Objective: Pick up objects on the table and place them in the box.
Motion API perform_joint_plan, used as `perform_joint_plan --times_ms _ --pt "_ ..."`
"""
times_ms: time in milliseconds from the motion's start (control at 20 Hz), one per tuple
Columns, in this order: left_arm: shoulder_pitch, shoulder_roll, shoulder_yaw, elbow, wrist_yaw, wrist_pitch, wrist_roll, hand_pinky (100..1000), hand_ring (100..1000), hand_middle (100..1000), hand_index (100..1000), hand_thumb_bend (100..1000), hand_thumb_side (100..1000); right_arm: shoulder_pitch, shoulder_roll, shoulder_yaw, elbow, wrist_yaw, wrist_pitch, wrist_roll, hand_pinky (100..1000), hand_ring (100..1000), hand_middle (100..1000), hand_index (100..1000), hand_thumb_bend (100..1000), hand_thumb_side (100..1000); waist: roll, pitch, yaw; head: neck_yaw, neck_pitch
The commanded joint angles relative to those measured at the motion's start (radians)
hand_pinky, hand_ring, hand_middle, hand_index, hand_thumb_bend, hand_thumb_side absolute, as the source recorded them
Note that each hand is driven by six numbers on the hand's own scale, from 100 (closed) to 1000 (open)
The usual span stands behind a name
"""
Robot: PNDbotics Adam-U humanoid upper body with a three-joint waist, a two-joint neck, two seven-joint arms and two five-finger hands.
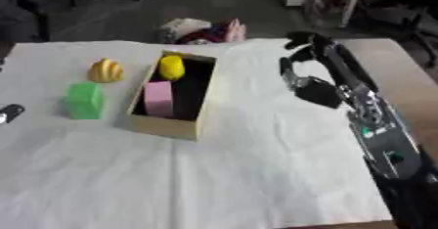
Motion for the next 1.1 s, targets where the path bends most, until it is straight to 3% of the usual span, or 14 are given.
perform_joint_plan --times_ms 50,250,500,750,1100 --pt "-0.084 0.107 -0.064 0.113 -0.099 -0.036 -0.144 800 784 777 849 590 112 0.023 -0.005 -0.025 -0.042 -0.041 -0.007 0.022 733 656 691 846 146 338 0.004 -0.017 -0.008 0.014 0.008" --pt "-0.213 0.079 -0.144 0.304 -0.248 -0.118 -0.304 809 793 795 866 628 125 0.051 0.005 -0.03 -0.042 -0.057 -0.01 0.04 731 650 678 844 136 352 0.01 -0.023 -0.022 0.021 0.017" --pt "-0.351 -0.046 -0.158 0.532 -0.42 -0.205 -0.374 821 816 807 867 685 138 0.058 0.029 -0.026 -0.037 -0.068 -0.009 0.053 730 645 669 841 128 359 0.011 -0.022 -0.037 0.028 0.014" --pt "-0.427 -0.127 -0.124 0.663 -0.498 -0.253 -0.344 828 832 815 874 707 148 0.058 0.041 -0.02 -0.021 -0.076 0.0 0.054 725 635 653 834 121 363 0.011 -0.011 -0.058 0.035 0.004" --pt "-0.467 -0.174 -0.083 0.727 -0.577 -0.226 -0.18 823 831 814 877 679 169 0.055 0.048 -0.015 -0.014 -0.08 0.005 0.056 723 630 645 830 114 369 0.013 0.004 -0.08 0.047 -0.006"
